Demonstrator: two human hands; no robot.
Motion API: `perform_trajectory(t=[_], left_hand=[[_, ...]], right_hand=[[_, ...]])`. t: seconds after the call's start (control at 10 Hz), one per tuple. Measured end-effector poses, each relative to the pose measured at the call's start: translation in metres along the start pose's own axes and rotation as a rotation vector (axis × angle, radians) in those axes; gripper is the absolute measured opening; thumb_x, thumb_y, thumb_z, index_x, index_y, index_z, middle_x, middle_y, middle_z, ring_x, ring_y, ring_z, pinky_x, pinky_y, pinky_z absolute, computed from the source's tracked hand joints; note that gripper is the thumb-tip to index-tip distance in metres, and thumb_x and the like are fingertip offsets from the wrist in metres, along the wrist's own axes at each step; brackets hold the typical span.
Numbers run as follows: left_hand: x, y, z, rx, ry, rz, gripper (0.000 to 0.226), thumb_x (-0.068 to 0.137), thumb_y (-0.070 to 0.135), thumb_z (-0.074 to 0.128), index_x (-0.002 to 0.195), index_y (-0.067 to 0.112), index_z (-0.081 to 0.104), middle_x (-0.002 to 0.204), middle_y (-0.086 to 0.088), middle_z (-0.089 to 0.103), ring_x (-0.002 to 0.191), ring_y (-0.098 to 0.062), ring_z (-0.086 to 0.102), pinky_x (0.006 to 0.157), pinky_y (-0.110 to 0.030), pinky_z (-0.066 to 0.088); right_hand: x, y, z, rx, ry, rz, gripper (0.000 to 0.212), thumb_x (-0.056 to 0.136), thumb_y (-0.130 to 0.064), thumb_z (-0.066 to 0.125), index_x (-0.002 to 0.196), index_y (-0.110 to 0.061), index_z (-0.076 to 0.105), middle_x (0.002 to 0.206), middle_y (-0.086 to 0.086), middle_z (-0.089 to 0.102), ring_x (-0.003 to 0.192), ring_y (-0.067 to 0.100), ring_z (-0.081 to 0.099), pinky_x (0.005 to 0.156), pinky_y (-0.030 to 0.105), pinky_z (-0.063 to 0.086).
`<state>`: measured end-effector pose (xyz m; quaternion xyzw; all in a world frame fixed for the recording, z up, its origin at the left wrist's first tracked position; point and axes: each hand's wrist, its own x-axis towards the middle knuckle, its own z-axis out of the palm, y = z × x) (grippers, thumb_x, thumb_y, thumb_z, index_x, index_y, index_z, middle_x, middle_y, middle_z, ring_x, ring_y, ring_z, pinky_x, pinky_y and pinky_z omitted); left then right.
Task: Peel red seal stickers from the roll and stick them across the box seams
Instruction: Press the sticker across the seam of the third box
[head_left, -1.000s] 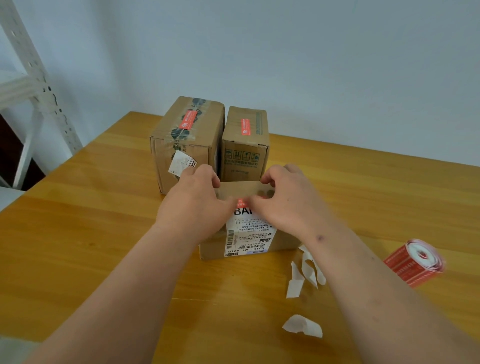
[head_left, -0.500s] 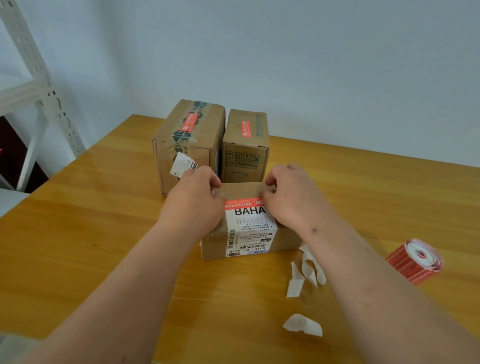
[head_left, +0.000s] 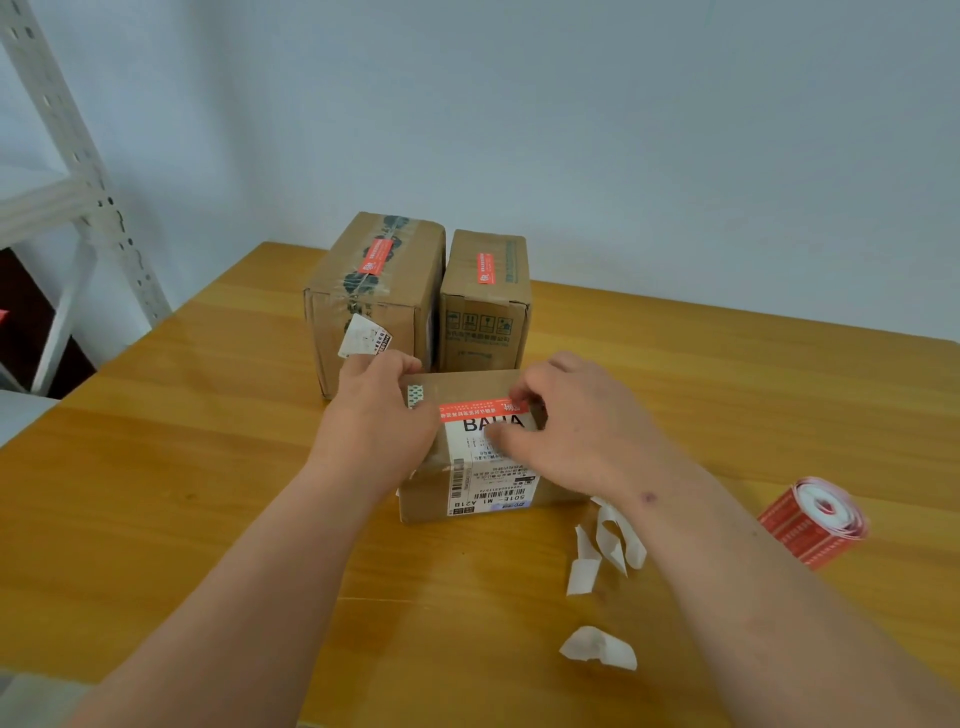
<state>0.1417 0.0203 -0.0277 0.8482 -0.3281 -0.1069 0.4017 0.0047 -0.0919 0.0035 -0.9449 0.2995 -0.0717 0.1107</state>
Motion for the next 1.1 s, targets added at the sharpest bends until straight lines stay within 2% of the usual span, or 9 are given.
perform_trajectory(t=[0.1,0.2,0.4,0.5,0.6,0.7,0.8,1.0,1.1], left_hand=[[-0.003,0.0,0.0,-0.08,-0.048,-0.062,0.047,0.09,0.026,0.063,0.134,0.025,0.048,0.134,-0.002,0.045,0.097,-0.018,0.059,0.072,-0.034,0.059],[-0.008,0.002,-0.001,-0.154,-0.095,-0.091,0.049,0.088,0.026,0.066,0.133,0.025,0.049,0.127,-0.001,0.052,0.097,-0.019,0.062,0.077,-0.039,0.059],[-0.022,0.016,0.01,-0.169,-0.19,-0.017,0.049,0.086,0.025,0.069,0.131,0.027,0.05,0.125,0.002,0.048,0.093,-0.015,0.062,0.077,-0.035,0.06],[-0.029,0.024,0.017,-0.122,-0.212,0.04,0.046,0.088,0.026,0.067,0.131,0.028,0.05,0.122,0.003,0.045,0.086,-0.009,0.059,0.069,-0.024,0.057],[-0.031,0.03,0.023,-0.101,-0.197,0.058,0.049,0.086,0.028,0.07,0.131,0.028,0.05,0.122,0.003,0.045,0.082,-0.007,0.056,0.06,-0.016,0.048],[-0.03,0.035,0.028,-0.061,-0.186,0.078,0.051,0.084,0.03,0.072,0.131,0.027,0.051,0.123,0.002,0.045,0.078,-0.002,0.049,0.055,-0.011,0.04],[-0.027,0.04,0.034,-0.03,-0.178,0.107,0.046,0.086,0.031,0.071,0.128,0.026,0.053,0.121,0.003,0.043,0.078,-0.003,0.05,0.055,-0.01,0.038],[-0.017,0.048,0.049,0.002,-0.19,0.156,0.04,0.088,0.02,0.068,0.125,0.024,0.056,0.127,0.004,0.041,0.09,-0.011,0.058,0.054,-0.008,0.039],[-0.01,0.053,0.056,-0.014,-0.171,0.168,0.035,0.09,0.017,0.066,0.123,0.022,0.058,0.126,0.004,0.039,0.092,-0.011,0.058,0.059,-0.007,0.039]], right_hand=[[-0.007,0.0,-0.004,-0.12,-0.099,-0.022,0.075,0.064,-0.081,0.053,0.124,-0.036,0.047,0.119,-0.009,0.044,0.113,0.014,0.039,0.097,0.039,0.038],[-0.013,0.005,-0.009,-0.125,-0.122,-0.032,0.073,0.068,-0.072,0.061,0.129,-0.036,0.044,0.128,-0.011,0.043,0.122,0.015,0.035,0.103,0.042,0.032],[-0.028,0.017,-0.013,-0.103,-0.055,0.057,0.056,0.081,-0.027,0.059,0.134,-0.032,0.043,0.137,-0.007,0.043,0.129,0.021,0.034,0.111,0.042,0.023],[-0.033,0.021,-0.012,-0.079,-0.025,0.137,0.056,0.08,-0.031,0.056,0.135,-0.028,0.043,0.14,-0.004,0.037,0.129,0.023,0.03,0.11,0.041,0.027],[-0.038,0.021,-0.013,-0.034,-0.03,0.159,0.065,0.078,-0.055,0.051,0.137,-0.03,0.041,0.14,-0.002,0.038,0.13,0.023,0.029,0.107,0.042,0.031],[-0.04,0.02,-0.016,-0.06,-0.094,0.167,0.097,0.063,-0.082,0.048,0.143,-0.029,0.03,0.146,-0.001,0.035,0.135,0.025,0.027,0.107,0.045,0.03],[-0.037,0.025,-0.015,-0.137,-0.122,0.157,0.108,0.058,-0.085,0.051,0.144,-0.026,0.025,0.147,0.0,0.035,0.136,0.026,0.029,0.11,0.046,0.026],[-0.026,0.043,-0.01,-0.115,-0.012,0.086,0.053,0.084,-0.041,0.057,0.133,-0.026,0.042,0.141,-0.005,0.041,0.131,0.023,0.031,0.11,0.042,0.028],[-0.018,0.05,-0.008,-0.125,0.078,0.084,0.048,0.087,-0.03,0.054,0.134,-0.03,0.046,0.139,-0.001,0.036,0.122,0.025,0.03,0.101,0.038,0.034]])
